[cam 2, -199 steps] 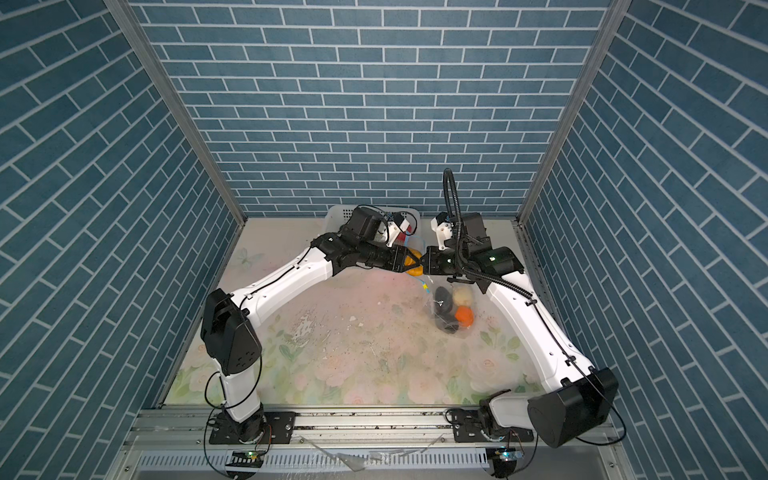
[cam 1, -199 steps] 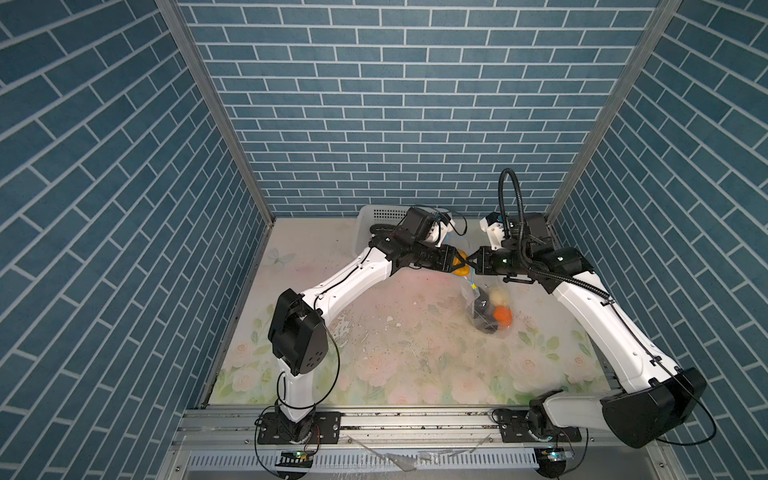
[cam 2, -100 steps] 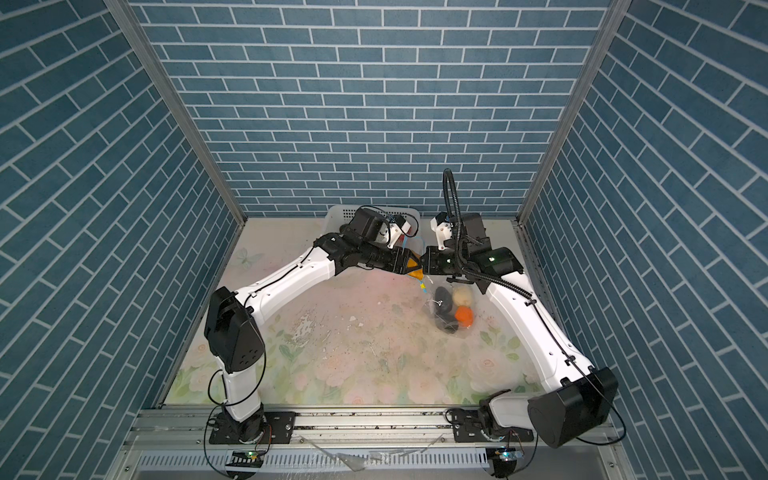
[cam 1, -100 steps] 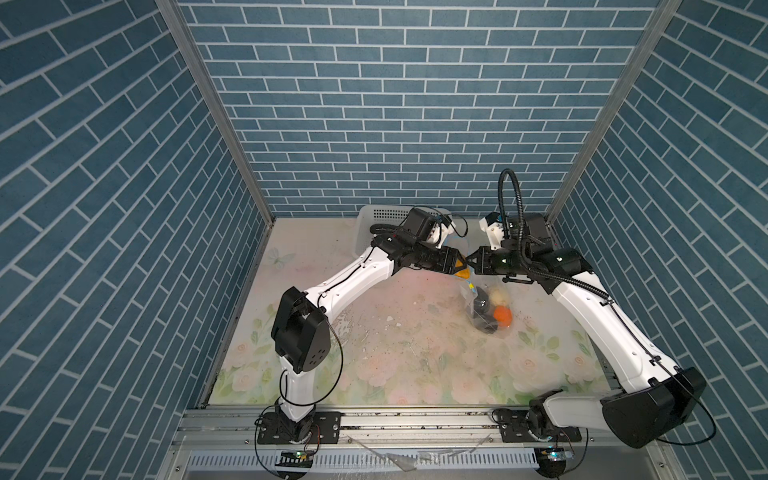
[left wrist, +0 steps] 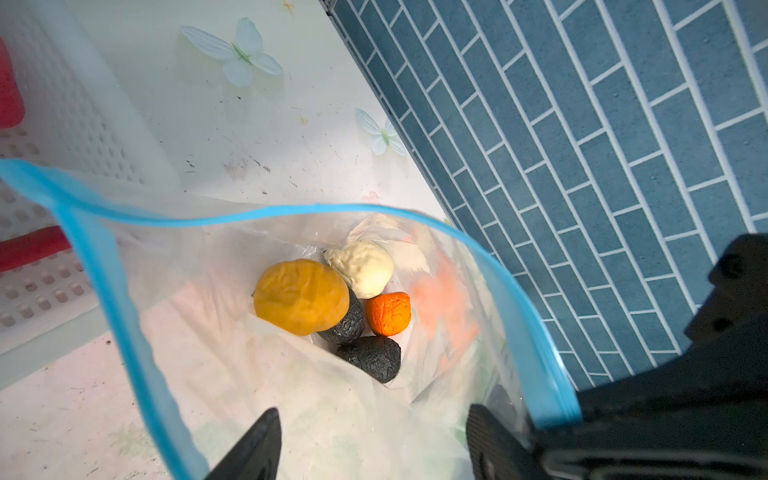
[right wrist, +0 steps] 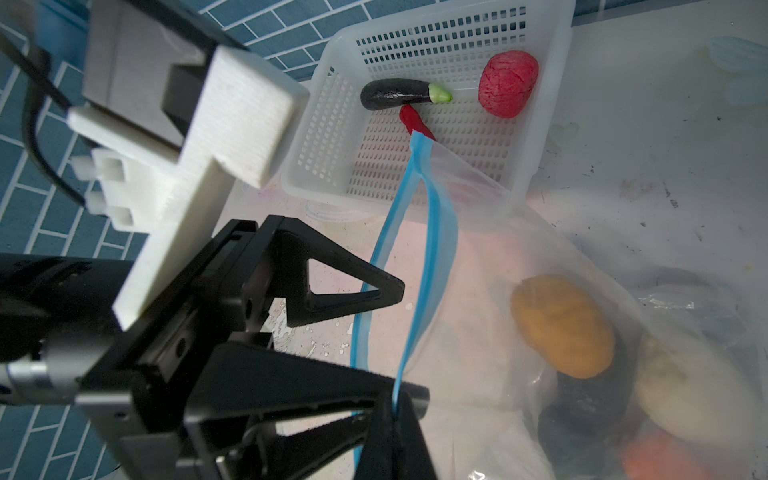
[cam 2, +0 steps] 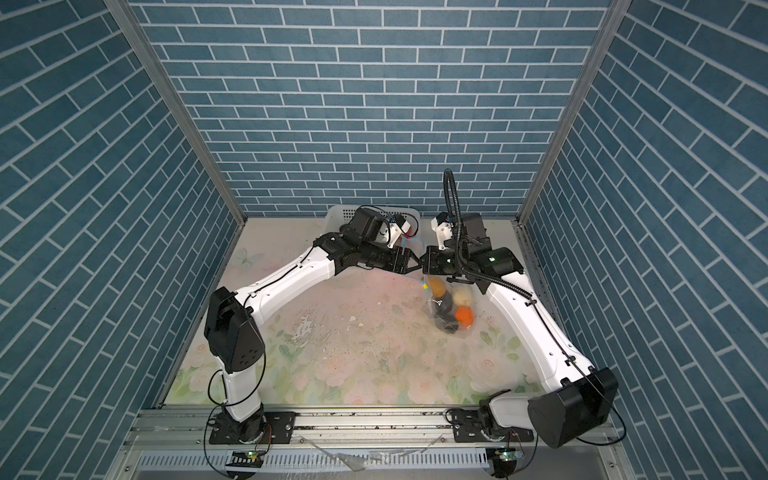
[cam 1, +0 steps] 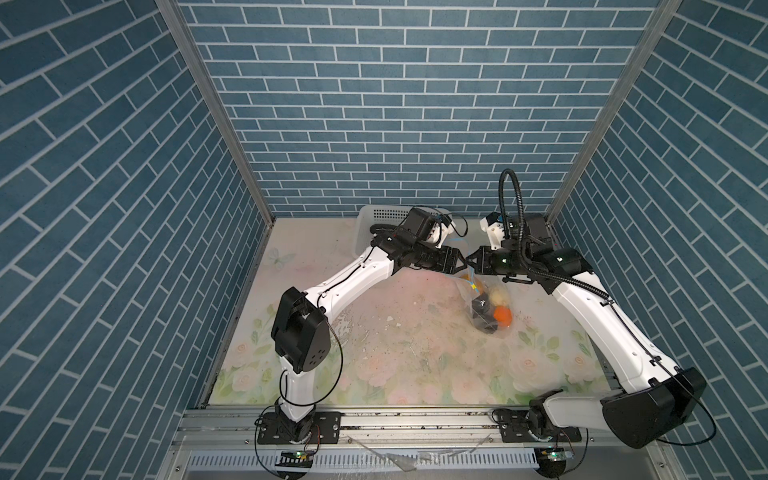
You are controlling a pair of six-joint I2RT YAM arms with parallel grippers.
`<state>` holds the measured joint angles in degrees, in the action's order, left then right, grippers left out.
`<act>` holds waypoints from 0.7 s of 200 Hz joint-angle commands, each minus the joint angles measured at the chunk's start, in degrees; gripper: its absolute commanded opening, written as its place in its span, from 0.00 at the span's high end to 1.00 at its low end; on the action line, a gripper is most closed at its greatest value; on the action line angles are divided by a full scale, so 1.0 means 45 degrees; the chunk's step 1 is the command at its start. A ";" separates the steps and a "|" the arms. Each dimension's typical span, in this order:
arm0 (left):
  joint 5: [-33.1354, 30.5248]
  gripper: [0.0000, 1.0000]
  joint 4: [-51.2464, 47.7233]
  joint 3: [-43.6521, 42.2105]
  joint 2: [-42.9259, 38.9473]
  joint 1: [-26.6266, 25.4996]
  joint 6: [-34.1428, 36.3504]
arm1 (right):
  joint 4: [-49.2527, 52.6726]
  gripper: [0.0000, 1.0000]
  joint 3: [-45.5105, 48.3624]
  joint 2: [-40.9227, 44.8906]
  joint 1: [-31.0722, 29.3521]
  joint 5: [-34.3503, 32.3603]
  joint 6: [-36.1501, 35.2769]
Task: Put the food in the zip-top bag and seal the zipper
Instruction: 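Move the left gripper back into the basket toward the pink textured ball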
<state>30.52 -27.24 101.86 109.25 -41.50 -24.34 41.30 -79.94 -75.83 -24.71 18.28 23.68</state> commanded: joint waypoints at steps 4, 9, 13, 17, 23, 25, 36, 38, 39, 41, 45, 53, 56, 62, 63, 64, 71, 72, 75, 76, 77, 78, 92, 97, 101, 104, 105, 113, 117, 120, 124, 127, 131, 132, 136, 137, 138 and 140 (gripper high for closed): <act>-0.0642 0.27 -0.0233 -0.0054 -0.0946 0.0145 0.0406 | -0.0095 1.00 0.0399 0.0365 -0.0036 -0.0068 0.0040; -0.0799 0.25 -0.0263 -0.0161 -0.1114 0.0220 0.0457 | -0.0101 1.00 0.0386 0.0366 -0.0037 -0.0078 0.0032; -0.0950 0.24 -0.0288 -0.0239 -0.1225 0.0292 0.0511 | -0.0097 1.00 0.0393 0.0367 -0.0041 -0.0079 0.0021; -0.1117 0.24 -0.0353 -0.0294 -0.1312 0.0388 0.0548 | -0.0100 1.00 0.0399 0.0365 -0.0037 -0.0079 0.0013; -0.1334 0.23 -0.0440 -0.0346 -0.1400 0.0546 0.0581 | -0.0100 1.00 0.0367 0.0367 -0.0036 -0.0088 0.0011; -0.1397 0.23 -0.0491 -0.0365 -0.1444 0.0612 0.0608 | -0.0111 1.00 0.0364 0.0362 -0.0036 -0.0086 0.0011; -0.1976 0.21 -0.0845 -0.0345 -0.1517 0.0961 0.0686 | -0.0113 1.00 0.0367 0.0342 -0.0036 -0.0098 -0.0008; -0.2090 0.21 -0.0910 -0.0335 -0.1532 0.1018 0.0702 | -0.0085 1.00 0.0364 0.0346 -0.0036 -0.0098 -0.0014; -0.2112 0.20 -0.0924 -0.0333 -0.1538 0.1057 0.0692 | -0.0081 1.00 0.0353 0.0347 -0.0027 -0.0098 -0.0021; -0.2212 0.20 -0.0964 -0.0332 -0.1542 0.1121 0.0684 | -0.0087 1.00 0.0346 0.0348 -0.0024 -0.0098 -0.0017; -0.2324 0.19 -0.0994 -0.0346 -0.1536 0.1259 0.0694 | -0.0066 1.00 0.0343 0.0338 -0.0026 -0.0083 -0.0026; -0.2530 0.16 -0.1038 -0.0371 -0.1485 0.1583 0.0644 | -0.0066 1.00 0.0338 0.0323 -0.0026 -0.0095 -0.0028; -0.2667 0.16 -0.1116 -0.0329 -0.1439 0.1680 0.0643 | -0.0058 1.00 0.0352 0.0328 -0.0035 -0.0081 -0.0021; -0.2947 0.15 -0.1347 -0.0169 -0.1294 0.1871 0.0646 | -0.0061 1.00 0.0350 0.0309 -0.0040 -0.0062 -0.0021; -0.3000 0.15 -0.1397 -0.0133 -0.1253 0.1913 0.0654 | -0.0069 1.00 0.0346 0.0289 -0.0038 -0.0051 -0.0025; -0.3036 0.14 -0.1441 -0.0106 -0.1223 0.1944 0.0668 | -0.0072 1.00 0.0345 0.0289 -0.0037 -0.0045 -0.0026; -0.3349 0.14 -0.1796 0.0208 -0.0906 0.2144 0.0820 | -0.0058 1.00 0.0315 0.0242 -0.0036 -0.0003 -0.0028; -0.3396 0.14 -0.1865 0.0231 -0.0854 0.2167 0.0839 | -0.0057 1.00 0.0319 0.0226 -0.0036 0.0008 -0.0028; -0.3545 0.13 -0.2086 0.0434 -0.0698 0.2219 0.0892 | -0.0056 1.00 0.0298 0.0198 -0.0036 0.0018 -0.0023; -0.3601 0.13 -0.2166 0.0510 -0.0633 0.2253 0.0914 | -0.0066 1.00 0.0282 0.0185 -0.0036 0.0028 -0.0026; -0.3659 0.13 -0.2245 0.0597 -0.0571 0.2280 0.0925 | -0.0061 1.00 0.0273 0.0179 -0.0036 0.0033 -0.0027; -0.3707 0.13 -0.2324 0.0679 -0.0501 0.2294 0.0930 | -0.0059 1.00 0.0269 0.0175 -0.0036 0.0046 -0.0028; -0.4386 0.13 -0.3550 0.1844 0.0436 0.2545 0.1140 | -0.0056 1.00 0.0170 0.0012 -0.0039 0.0150 -0.0048; -0.4602 0.13 -0.3988 0.2330 0.0867 0.2625 0.1182 | -0.0085 1.00 0.0145 -0.0037 -0.0054 0.0170 -0.0065; -0.4712 0.13 -0.4280 0.2654 0.1132 0.2670 0.1198 | -0.0105 1.00 0.0115 -0.0088 -0.0040 0.0190 -0.0077; -0.4808 0.13 -0.4454 0.2854 0.1352 0.2694 0.1198 | -0.0123 1.00 0.0122 -0.0114 -0.0032 0.0204 -0.0081; -0.4838 0.13 -0.4512 0.2941 0.1388 0.2716 0.1204 | -0.0129 1.00 0.0105 -0.0118 -0.0034 0.0209 -0.0084; -0.4936 0.13 -0.4866 0.3430 0.1910 0.2774 0.1217 | -0.0163 1.00 0.0089 -0.0222 -0.0039 0.0234 -0.0096; -0.4908 0.13 -0.4977 0.3624 0.2133 0.2810 0.1208 | -0.0191 1.00 0.0092 -0.0264 -0.0037 0.0252 -0.0124; -0.4859 0.13 -0.5034 0.3764 0.2300 0.2819 0.1241 | -0.0208 1.00 0.0099 -0.0290 -0.0036 0.0263 -0.0126; -0.4859 0.13 -0.5127 0.3924 0.2494 0.2852 0.1272 | -0.0239 1.00 0.0107 -0.0332 -0.0038 0.0272 -0.0128; -0.4848 0.13 -0.5170 0.4033 0.2647 0.2854 0.1278 | -0.0260 1.00 0.0133 -0.0362 -0.0037 0.0283 -0.0126; -0.4890 0.13 -0.5262 0.4217 0.2867 0.2848 0.1325 | -0.0272 1.00 0.0158 -0.0389 -0.0036 0.0310 -0.0128; -0.4889 0.13 -0.5288 0.4277 0.2927 0.2851 0.1325 | -0.0271 1.00 0.0153 -0.0401 -0.0027 0.0311 -0.0127; -0.4888 0.13 -0.5414 0.4484 0.3169 0.2851 0.1331 | -0.0290 1.00 0.0189 -0.0428 -0.0037 0.0330 -0.0133; -0.4888 0.13 -0.5451 0.4547 0.3235 0.2853 0.1339 | -0.0290 1.00 0.0198 -0.0431 -0.0017 0.0331 -0.0130; -0.4888 0.13 -0.5470 0.4598 0.3287 0.2863 0.1342 | -0.0290 1.00 0.0192 -0.0442 -0.0027 0.0331 -0.0128; -0.4913 0.13 -0.5518 0.4714 0.3414 0.2856 0.1345 | -0.0291 1.00 0.0213 -0.0450 -0.0034 0.0331 -0.0126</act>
<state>10.92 -44.27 118.65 120.01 -28.71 -19.88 40.91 -79.66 -76.69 -24.71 18.74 23.64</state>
